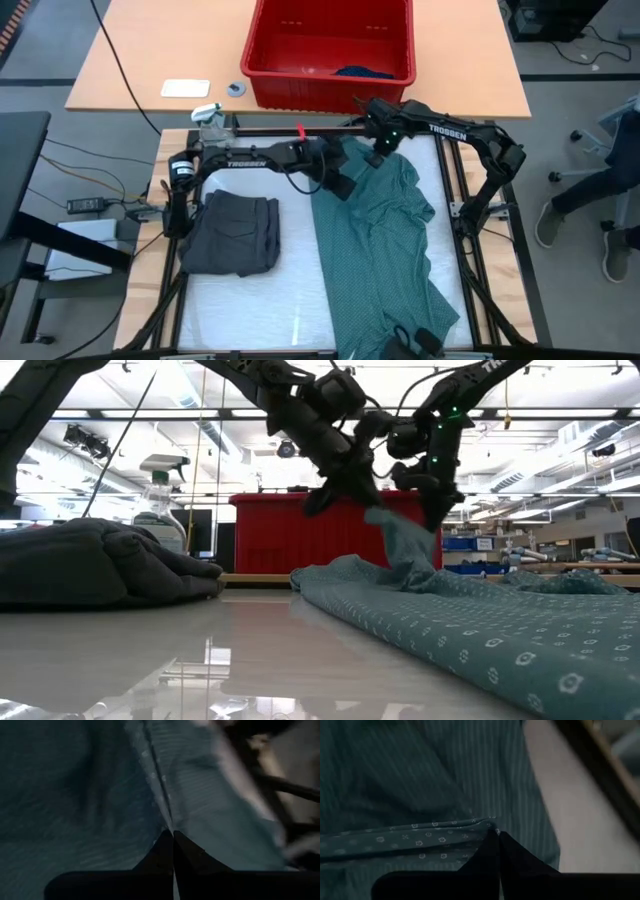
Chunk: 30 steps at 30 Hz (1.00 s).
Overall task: Fold Laundry from Bin
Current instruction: Fold the green polo shirt on the table
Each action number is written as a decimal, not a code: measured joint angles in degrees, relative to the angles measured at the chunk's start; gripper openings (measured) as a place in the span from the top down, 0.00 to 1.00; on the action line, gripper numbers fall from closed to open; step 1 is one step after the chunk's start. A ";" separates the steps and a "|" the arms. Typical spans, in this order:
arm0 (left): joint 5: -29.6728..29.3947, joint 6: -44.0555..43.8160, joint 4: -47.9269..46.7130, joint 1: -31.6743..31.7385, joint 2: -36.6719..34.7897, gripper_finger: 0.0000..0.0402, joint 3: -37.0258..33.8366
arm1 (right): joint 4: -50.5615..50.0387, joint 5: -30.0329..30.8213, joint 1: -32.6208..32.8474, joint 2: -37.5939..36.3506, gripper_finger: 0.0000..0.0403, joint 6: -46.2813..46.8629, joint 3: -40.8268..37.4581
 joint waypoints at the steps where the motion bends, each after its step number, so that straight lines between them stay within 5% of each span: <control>1: -1.95 -0.14 -0.62 -0.34 0.02 0.99 -0.04 | 1.80 -0.15 0.00 -0.01 1.00 -0.80 0.00; 18: -6.27 -14.18 -0.51 -2.91 0.00 0.99 -9.23 | 31.85 -17.86 0.77 12.38 1.00 -8.40 0.00; 30: -4.81 -18.40 1.26 -5.11 0.00 0.99 -10.57 | 40.95 -20.51 4.28 16.30 1.00 -11.83 0.00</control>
